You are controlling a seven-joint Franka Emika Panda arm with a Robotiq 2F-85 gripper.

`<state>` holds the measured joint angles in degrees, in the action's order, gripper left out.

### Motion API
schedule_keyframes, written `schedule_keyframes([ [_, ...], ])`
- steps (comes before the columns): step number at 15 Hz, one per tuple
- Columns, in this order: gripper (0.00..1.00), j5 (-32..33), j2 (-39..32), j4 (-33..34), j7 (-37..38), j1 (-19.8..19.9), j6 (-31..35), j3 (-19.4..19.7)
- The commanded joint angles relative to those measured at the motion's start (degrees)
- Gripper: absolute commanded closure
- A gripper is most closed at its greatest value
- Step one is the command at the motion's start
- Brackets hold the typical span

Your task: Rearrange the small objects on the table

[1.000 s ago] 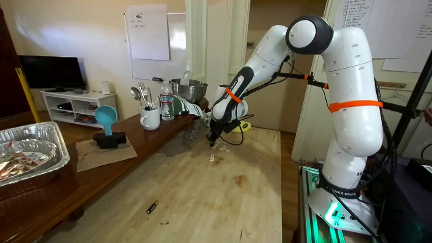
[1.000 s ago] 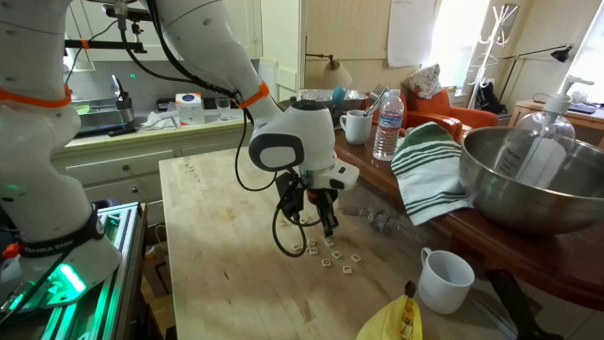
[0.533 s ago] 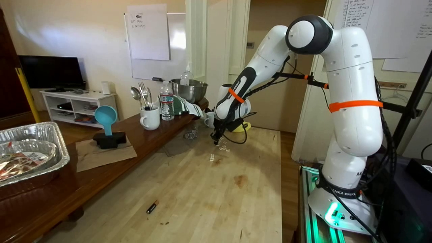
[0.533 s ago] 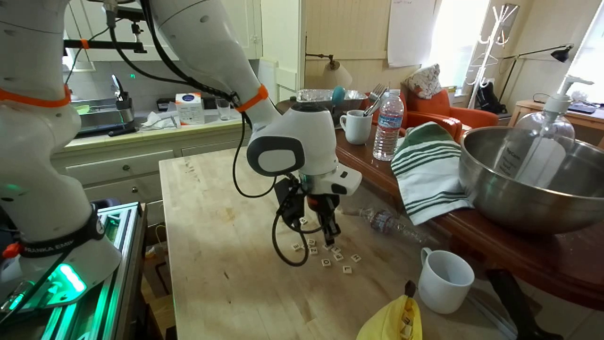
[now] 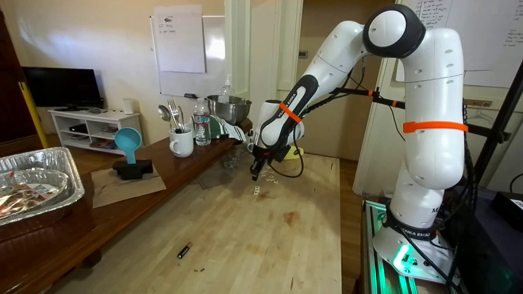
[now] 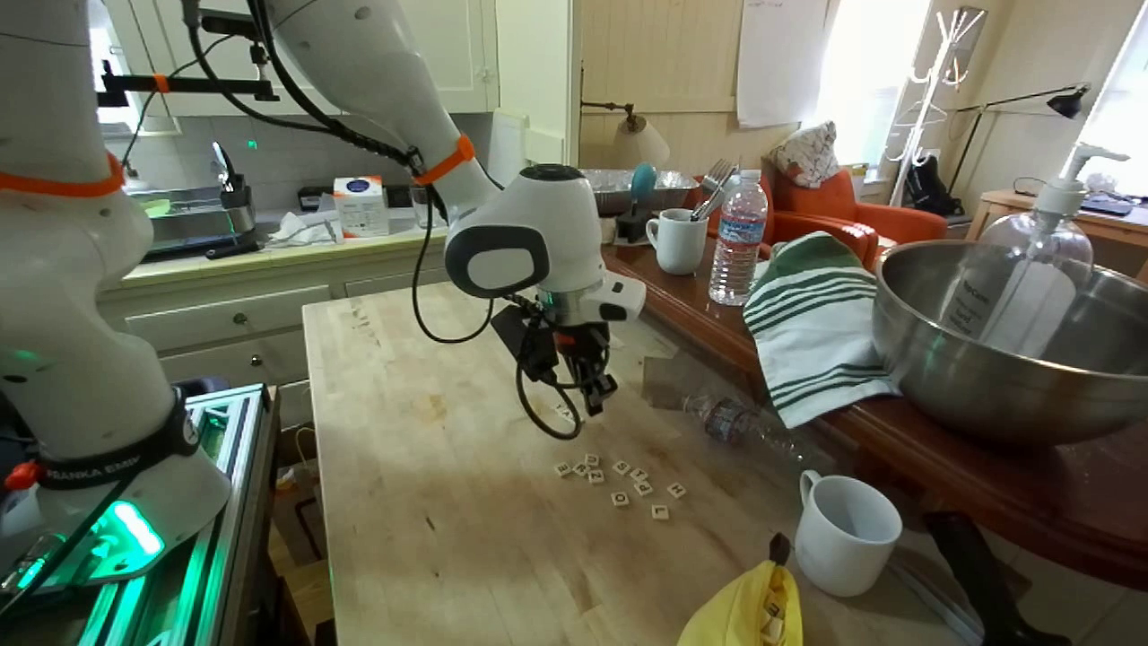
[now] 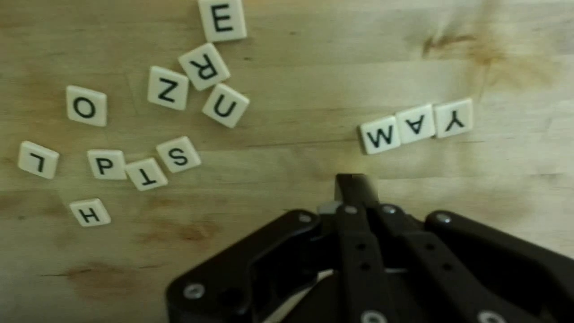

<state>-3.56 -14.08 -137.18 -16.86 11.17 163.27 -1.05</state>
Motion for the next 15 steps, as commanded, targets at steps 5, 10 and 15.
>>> schedule_keyframes([
  [5, 0.38, -4.04, 4.20, -4.12, -13.82, 0.93, -2.39, -5.47],
  [10, 0.02, -5.47, 4.32, -4.10, -17.99, 0.60, -3.41, -5.40],
  [15, 0.00, -6.12, 5.05, -4.47, -18.97, 0.39, -3.69, -5.17],
])
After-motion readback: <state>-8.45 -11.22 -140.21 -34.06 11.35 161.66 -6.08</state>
